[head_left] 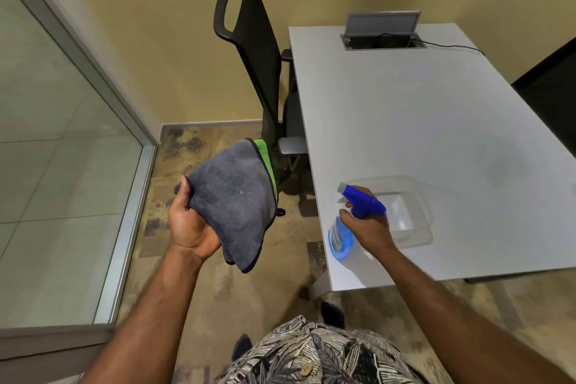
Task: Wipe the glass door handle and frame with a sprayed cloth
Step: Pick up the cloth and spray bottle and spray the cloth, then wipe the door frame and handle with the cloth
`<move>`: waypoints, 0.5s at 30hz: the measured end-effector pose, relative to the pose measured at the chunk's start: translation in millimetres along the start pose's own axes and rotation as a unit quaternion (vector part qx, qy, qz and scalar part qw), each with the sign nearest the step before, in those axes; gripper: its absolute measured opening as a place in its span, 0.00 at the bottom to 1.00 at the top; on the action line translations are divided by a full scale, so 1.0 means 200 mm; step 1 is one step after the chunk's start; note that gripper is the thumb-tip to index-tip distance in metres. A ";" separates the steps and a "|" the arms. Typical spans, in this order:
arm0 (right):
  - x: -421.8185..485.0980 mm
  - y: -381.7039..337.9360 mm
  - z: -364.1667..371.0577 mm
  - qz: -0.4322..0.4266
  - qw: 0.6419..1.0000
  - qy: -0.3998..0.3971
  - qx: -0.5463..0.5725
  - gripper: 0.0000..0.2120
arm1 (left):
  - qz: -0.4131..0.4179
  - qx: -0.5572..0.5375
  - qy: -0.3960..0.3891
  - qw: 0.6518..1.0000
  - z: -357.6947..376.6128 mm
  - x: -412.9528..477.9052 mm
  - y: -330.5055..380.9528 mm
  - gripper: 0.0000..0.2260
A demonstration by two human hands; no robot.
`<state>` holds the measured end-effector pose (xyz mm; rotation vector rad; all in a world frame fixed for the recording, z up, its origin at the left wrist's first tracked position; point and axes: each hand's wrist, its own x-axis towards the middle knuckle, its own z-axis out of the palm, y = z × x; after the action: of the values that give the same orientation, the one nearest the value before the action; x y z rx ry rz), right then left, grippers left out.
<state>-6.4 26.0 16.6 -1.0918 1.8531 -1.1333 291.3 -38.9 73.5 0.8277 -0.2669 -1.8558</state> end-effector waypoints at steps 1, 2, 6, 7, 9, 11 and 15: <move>0.00 0.01 -0.01 -0.013 1.000 -0.003 0.005 0.25 | 0.001 0.000 0.001 1.000 -0.01 0.00 0.00 0.32; 0.01 0.02 -0.02 -0.023 1.000 -0.005 0.013 0.30 | 0.001 -0.001 0.003 1.000 -0.01 0.00 0.00 0.32; -0.01 0.05 -0.07 -0.030 0.999 0.002 0.019 0.43 | 0.006 -0.008 0.007 1.000 -0.03 0.00 0.00 0.32; -0.03 0.05 -0.08 -0.030 0.999 0.004 0.017 0.45 | 0.007 -0.013 0.006 1.000 -0.05 0.00 0.01 0.32; -0.10 0.10 -0.10 -0.037 0.999 0.029 -0.009 0.45 | 0.007 -0.023 0.008 1.000 -0.09 0.00 0.03 0.31; -0.22 0.18 -0.11 -0.049 0.994 0.096 -0.037 0.41 | 0.008 -0.028 0.006 1.000 -0.13 0.00 0.04 0.31; -0.48 0.28 -0.08 -0.074 0.985 0.136 -0.080 0.38 | 0.025 -0.039 0.027 0.999 -0.19 -0.01 0.10 0.29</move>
<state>1.4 133.4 -17.0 -1.2329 2.1345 -1.2894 330.2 -38.5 56.6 0.8084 -0.1780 -1.7840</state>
